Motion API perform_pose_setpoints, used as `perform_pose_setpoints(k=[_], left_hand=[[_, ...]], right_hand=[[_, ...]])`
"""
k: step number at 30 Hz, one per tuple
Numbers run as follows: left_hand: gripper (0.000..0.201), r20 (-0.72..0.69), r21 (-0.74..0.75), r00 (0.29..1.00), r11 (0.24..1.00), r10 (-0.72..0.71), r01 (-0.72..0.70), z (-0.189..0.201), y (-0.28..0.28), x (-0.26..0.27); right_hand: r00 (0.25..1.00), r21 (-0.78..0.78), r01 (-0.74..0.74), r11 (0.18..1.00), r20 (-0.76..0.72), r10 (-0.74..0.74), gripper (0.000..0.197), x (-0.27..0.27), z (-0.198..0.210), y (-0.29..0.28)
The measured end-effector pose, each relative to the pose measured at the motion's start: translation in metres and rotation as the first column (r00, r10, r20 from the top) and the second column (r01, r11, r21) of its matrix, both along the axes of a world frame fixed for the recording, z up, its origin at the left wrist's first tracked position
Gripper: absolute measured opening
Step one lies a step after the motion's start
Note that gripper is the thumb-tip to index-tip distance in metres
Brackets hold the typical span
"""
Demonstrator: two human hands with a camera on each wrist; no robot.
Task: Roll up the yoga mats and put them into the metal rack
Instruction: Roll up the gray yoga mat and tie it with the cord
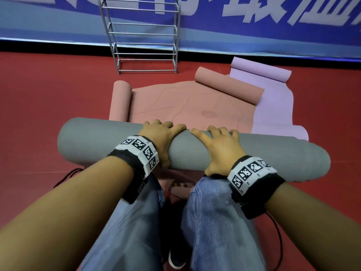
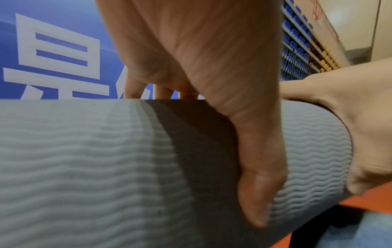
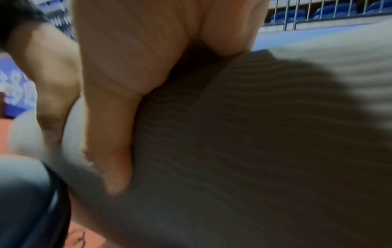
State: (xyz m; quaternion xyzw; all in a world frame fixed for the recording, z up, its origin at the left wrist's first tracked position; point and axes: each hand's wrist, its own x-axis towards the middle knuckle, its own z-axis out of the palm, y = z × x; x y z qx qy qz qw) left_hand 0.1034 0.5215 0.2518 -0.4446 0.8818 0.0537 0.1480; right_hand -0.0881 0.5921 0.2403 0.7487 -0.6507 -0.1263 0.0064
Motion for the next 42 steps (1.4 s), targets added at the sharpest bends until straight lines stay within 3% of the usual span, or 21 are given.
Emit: perform_pose_setpoints(k=[3,5,8,10,11,13,15,19,22,25,29,32,35,42], left_hand=[[0.114,-0.041,0.047,0.999,0.998,-0.034,0.036,0.020,-0.002,-0.003],[0.110,-0.079,0.167,0.996,0.985,-0.029,0.042,0.035,-0.008,-0.007],[0.105,-0.143,0.465,0.987,0.885,0.067,0.007,0.041,-0.016,-0.010],[0.106,-0.163,0.589,0.978,0.808,0.127,-0.006,0.037,-0.013,-0.010],[0.109,-0.162,0.581,0.979,0.814,0.123,-0.006,0.035,-0.008,-0.010],[0.121,-0.085,0.391,0.995,0.920,0.047,-0.010,0.028,0.003,-0.011],[0.125,-0.027,0.215,1.000,0.977,0.011,-0.005,0.021,0.011,-0.011],[0.118,-0.100,0.256,0.993,0.966,0.067,-0.040,0.018,0.005,-0.009],[0.108,-0.165,0.381,0.969,0.918,0.181,-0.107,0.018,-0.007,-0.007],[0.108,-0.141,0.459,0.963,0.877,0.229,-0.142,0.018,-0.015,-0.007],[0.123,-0.044,0.258,0.995,0.963,0.086,-0.072,0.015,-0.005,-0.008],[0.141,0.047,0.147,0.997,0.987,0.055,-0.062,0.006,0.011,-0.009],[0.143,0.037,0.035,0.998,0.998,0.047,-0.048,-0.006,0.022,-0.012],[0.130,-0.012,0.113,0.994,0.988,0.108,-0.106,-0.004,-0.001,-0.015]], right_hand=[[1.000,0.022,-0.010,1.000,0.021,0.009,0.128,-0.008,0.022,0.004],[0.998,0.071,-0.023,0.997,0.065,0.018,0.129,-0.019,0.040,0.002],[0.982,0.210,-0.074,0.975,0.186,0.034,0.132,-0.032,0.056,-0.006],[0.963,0.298,-0.112,0.948,0.269,0.030,0.132,-0.034,0.052,-0.009],[0.954,0.335,-0.111,0.936,0.299,0.007,0.131,-0.035,0.047,-0.009],[0.934,0.404,-0.075,0.911,0.348,-0.077,0.131,-0.038,0.035,-0.009],[0.916,0.446,-0.058,0.893,0.380,-0.130,0.134,-0.040,0.029,-0.012],[0.954,0.418,-0.039,0.908,0.286,-0.091,0.141,-0.034,0.033,-0.016],[0.981,0.335,-0.041,0.941,0.191,-0.025,0.142,-0.012,0.033,-0.003],[0.993,0.241,-0.003,0.970,0.119,-0.027,0.146,0.009,0.020,0.008],[0.989,0.141,0.005,0.990,0.148,-0.026,0.140,0.004,0.006,0.001],[0.984,0.167,-0.003,0.986,0.177,-0.027,0.137,-0.001,0.007,-0.013],[0.977,0.230,0.000,0.973,0.208,-0.050,0.136,-0.004,0.010,-0.028],[0.984,0.224,-0.005,0.975,0.172,-0.035,0.139,-0.002,0.005,-0.029]])
